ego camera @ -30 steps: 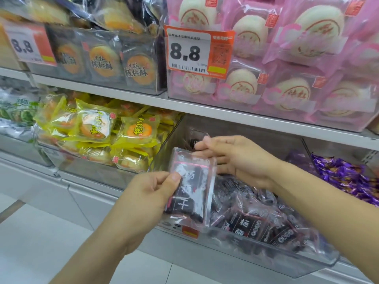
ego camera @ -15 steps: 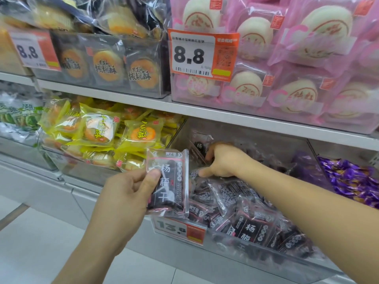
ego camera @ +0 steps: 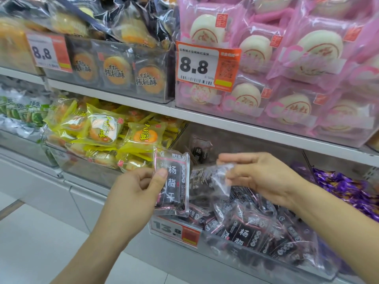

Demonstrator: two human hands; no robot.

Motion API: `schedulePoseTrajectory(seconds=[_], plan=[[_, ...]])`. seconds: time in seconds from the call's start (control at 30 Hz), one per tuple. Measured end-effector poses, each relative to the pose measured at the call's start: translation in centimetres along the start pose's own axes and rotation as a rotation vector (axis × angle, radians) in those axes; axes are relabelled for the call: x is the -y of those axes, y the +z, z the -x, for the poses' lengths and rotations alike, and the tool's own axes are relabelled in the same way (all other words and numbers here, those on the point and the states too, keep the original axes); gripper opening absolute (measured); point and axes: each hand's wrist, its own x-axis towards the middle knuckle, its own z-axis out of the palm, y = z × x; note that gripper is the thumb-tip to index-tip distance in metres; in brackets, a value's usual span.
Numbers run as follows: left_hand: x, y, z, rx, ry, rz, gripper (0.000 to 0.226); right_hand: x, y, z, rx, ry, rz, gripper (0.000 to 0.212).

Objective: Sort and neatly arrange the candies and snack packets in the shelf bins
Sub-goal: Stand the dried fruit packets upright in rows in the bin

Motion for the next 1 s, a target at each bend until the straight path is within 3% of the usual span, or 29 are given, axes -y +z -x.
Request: schedulePoseTrajectory(seconds=[0.17,0.3,0.47,0.57,0.77,1.0], plan=[[-0.1,0.9,0.2,0.016,0.006,-0.042,0.029,-1.9,-1.5,3.7,0.039,-0.054,0.349,0.055],[-0.4,1.2,0.6,0.034,0.004,-0.043,0.026,-3.7,-1.0,3.8,-0.135,-0.529,0.763,0.021],[-0.4,0.5,0.6,0.027,0.029,0.021,0.024,-1.9,-1.0,5.1,-0.371,-0.597,0.359,0.035],[-0.2,0.1,0.5,0.073,-0.006,0.06,0.034,-0.5,0.1,6.0,-0.416,-0.574,0.122,0.04],[-0.4,0.9,0.7,0.109,-0.034,0.1,0.057,-1.0,2.4,5.0,-0.138,-0.306,0.051,0.04],[-1.4,1.7,1.4,0.308,-0.288,0.318,0.063,-1.9,3.8,3.1,-0.096,-0.219,0.05,0.039]])
